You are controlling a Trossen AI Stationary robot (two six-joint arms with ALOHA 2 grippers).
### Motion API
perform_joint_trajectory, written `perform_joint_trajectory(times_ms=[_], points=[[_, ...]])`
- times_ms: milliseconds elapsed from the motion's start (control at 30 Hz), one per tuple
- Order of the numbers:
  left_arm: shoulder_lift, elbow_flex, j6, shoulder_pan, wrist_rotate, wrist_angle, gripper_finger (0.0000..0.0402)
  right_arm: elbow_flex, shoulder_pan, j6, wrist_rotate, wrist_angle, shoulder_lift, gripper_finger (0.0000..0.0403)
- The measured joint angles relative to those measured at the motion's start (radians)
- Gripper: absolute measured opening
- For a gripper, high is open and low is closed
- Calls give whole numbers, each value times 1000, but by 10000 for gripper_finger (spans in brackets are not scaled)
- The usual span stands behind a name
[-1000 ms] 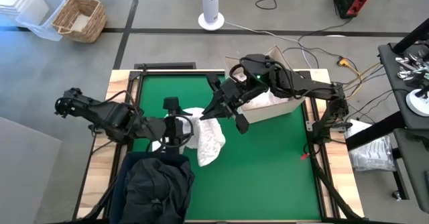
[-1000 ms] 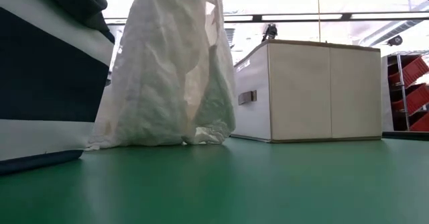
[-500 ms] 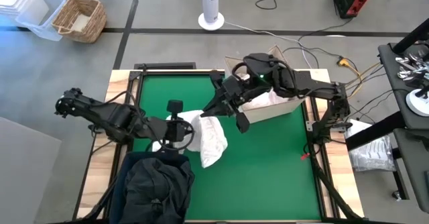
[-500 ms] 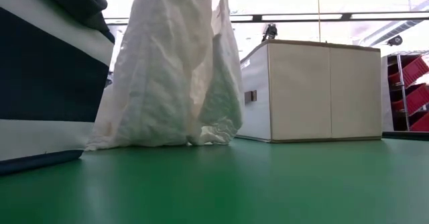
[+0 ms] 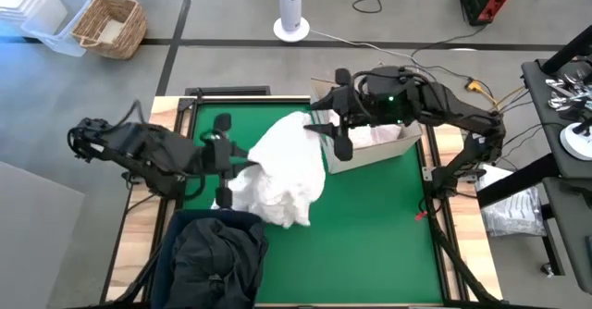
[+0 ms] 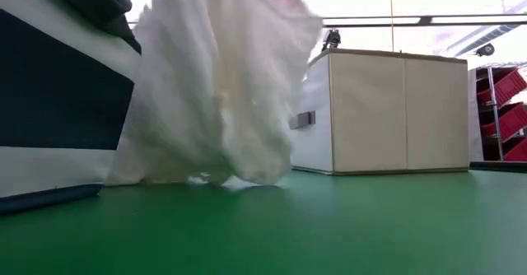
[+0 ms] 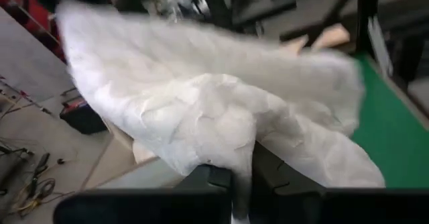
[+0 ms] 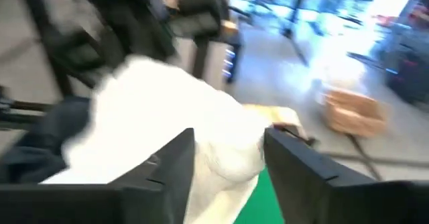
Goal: Sort clothes
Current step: Put the white shirt into the brown laundry organizer
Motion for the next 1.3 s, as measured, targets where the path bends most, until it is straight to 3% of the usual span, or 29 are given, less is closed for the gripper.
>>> perform_joint_trajectory(times_ms=[133, 367, 700, 1067, 1300], points=[[5, 101, -29, 0, -18, -18, 1, 1, -1, -10, 102, -81, -14, 206], [11, 220, -43, 0, -157, -26, 0, -2, 0, -9, 103, -158, -6, 262], [12, 237, -51, 0, -414, -59, 0, -72, 54, -43, 102, -106, -6, 270], [19, 216, -98, 1, -424, -53, 0, -228, 109, -115, 103, 186, 1, 265], [55, 214, -114, 0, -396, -42, 0, -344, 106, -163, 206, 432, 2, 284]])
